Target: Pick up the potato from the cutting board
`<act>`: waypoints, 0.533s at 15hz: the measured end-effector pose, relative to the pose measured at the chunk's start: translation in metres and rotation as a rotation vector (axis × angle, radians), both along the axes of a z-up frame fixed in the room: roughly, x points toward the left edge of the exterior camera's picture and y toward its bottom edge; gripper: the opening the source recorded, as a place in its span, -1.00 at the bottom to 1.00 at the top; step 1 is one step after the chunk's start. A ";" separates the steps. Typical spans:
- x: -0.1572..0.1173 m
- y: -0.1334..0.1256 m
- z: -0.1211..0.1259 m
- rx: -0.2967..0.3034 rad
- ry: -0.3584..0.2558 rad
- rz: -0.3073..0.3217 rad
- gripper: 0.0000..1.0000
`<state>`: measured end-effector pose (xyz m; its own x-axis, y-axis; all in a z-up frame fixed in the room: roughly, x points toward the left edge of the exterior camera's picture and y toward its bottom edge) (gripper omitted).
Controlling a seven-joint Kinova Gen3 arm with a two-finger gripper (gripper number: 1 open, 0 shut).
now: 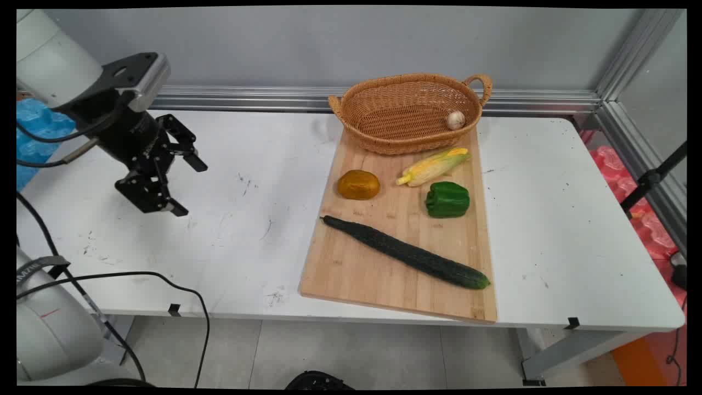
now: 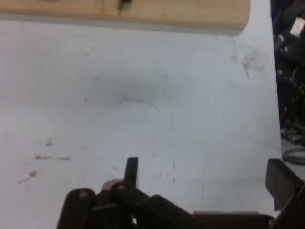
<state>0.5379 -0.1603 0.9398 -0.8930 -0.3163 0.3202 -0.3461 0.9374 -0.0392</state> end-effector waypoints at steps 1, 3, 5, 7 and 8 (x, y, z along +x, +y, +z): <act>-0.002 -0.002 -0.001 -0.008 0.012 0.009 1.00; -0.008 -0.009 -0.002 -0.022 0.031 0.023 1.00; -0.016 -0.019 -0.005 -0.040 0.050 0.037 1.00; -0.025 -0.031 -0.008 -0.058 0.069 0.052 1.00; -0.032 -0.039 -0.011 -0.071 0.083 0.064 1.00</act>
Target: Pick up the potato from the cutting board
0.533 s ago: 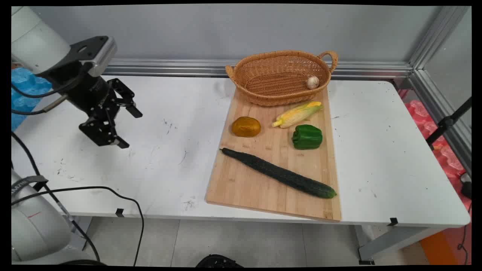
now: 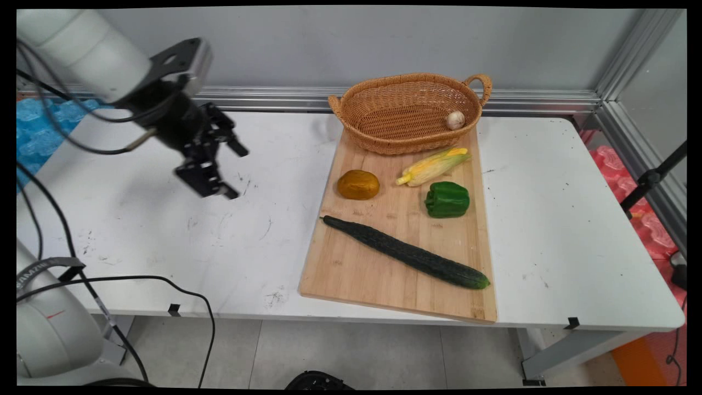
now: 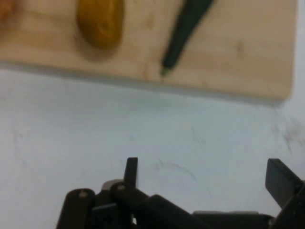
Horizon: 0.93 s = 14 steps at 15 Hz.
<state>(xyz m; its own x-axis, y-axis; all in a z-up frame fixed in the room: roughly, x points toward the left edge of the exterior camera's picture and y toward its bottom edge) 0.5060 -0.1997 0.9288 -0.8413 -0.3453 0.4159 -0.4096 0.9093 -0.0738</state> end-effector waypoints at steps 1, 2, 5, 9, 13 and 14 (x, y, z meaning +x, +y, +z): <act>-0.007 -0.009 -0.004 -0.011 0.014 0.011 1.00; -0.013 -0.017 -0.008 -0.021 0.026 0.020 1.00; -0.031 -0.043 -0.024 -0.047 0.059 0.041 1.00; -0.054 -0.076 -0.051 -0.073 0.093 0.065 1.00; -0.073 -0.101 -0.076 -0.084 0.107 0.075 1.00; -0.079 -0.109 -0.085 -0.084 0.109 0.074 1.00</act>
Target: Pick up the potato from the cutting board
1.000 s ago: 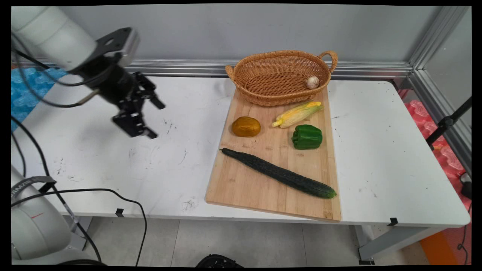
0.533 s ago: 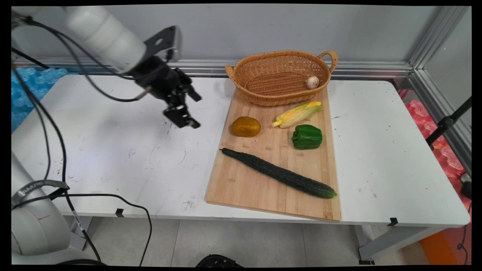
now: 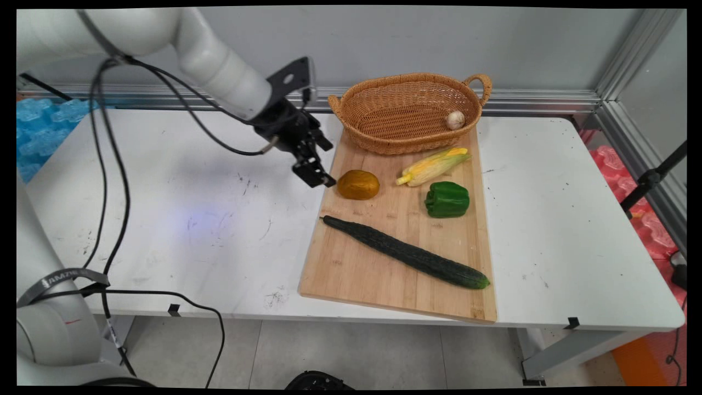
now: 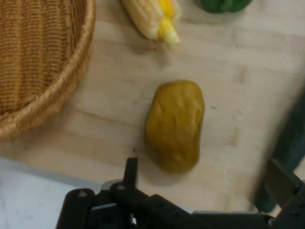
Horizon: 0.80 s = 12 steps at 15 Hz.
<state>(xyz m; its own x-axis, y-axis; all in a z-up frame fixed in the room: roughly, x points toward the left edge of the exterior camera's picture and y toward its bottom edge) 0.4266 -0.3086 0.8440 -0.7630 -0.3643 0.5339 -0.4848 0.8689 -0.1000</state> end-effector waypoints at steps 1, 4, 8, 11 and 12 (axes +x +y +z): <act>-0.005 -0.006 -0.007 0.002 0.001 -0.002 1.00; -0.018 -0.024 -0.028 0.007 0.002 -0.009 1.00; -0.032 -0.040 -0.052 0.024 -0.006 -0.026 1.00; -0.038 -0.047 -0.062 0.032 -0.011 -0.041 -1.00; -0.040 -0.049 -0.065 0.033 -0.012 -0.046 -1.00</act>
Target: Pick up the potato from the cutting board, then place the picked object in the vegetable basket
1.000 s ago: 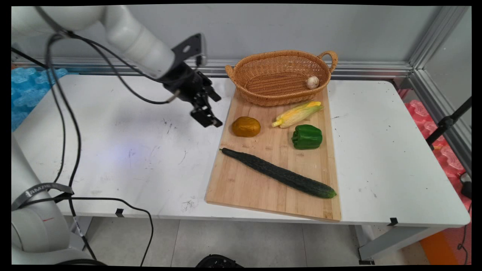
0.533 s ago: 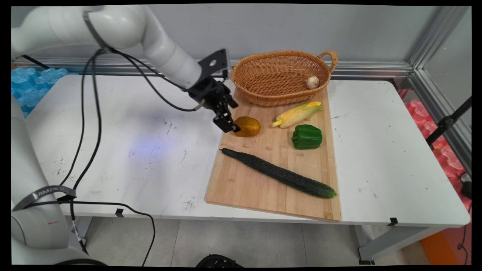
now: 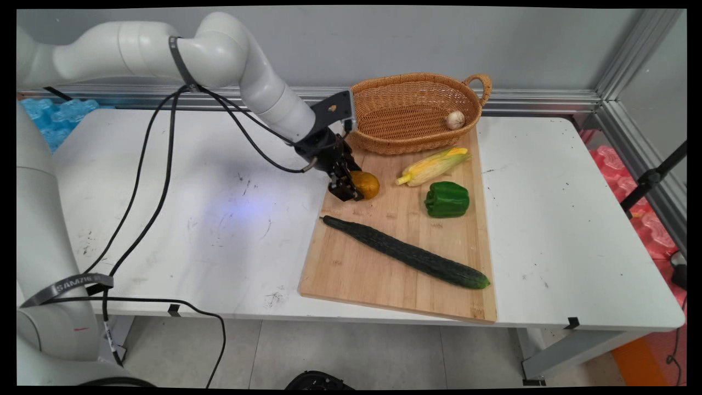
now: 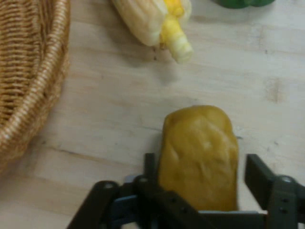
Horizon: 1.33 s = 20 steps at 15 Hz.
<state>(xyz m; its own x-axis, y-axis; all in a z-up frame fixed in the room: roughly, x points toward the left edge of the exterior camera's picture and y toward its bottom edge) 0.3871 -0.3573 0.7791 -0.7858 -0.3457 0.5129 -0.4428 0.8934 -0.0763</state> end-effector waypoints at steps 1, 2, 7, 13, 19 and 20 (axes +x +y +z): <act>-0.002 -0.001 -0.001 0.000 -0.001 -0.007 -1.00; -0.003 -0.002 -0.001 -0.003 -0.002 -0.013 -1.00; -0.006 -0.004 0.018 -0.024 -0.001 -0.023 -1.00; -0.005 0.001 0.076 -0.057 0.026 0.038 -1.00; 0.006 -0.020 0.133 -0.105 0.114 0.250 -1.00; 0.008 -0.026 0.139 -0.113 0.126 0.282 -1.00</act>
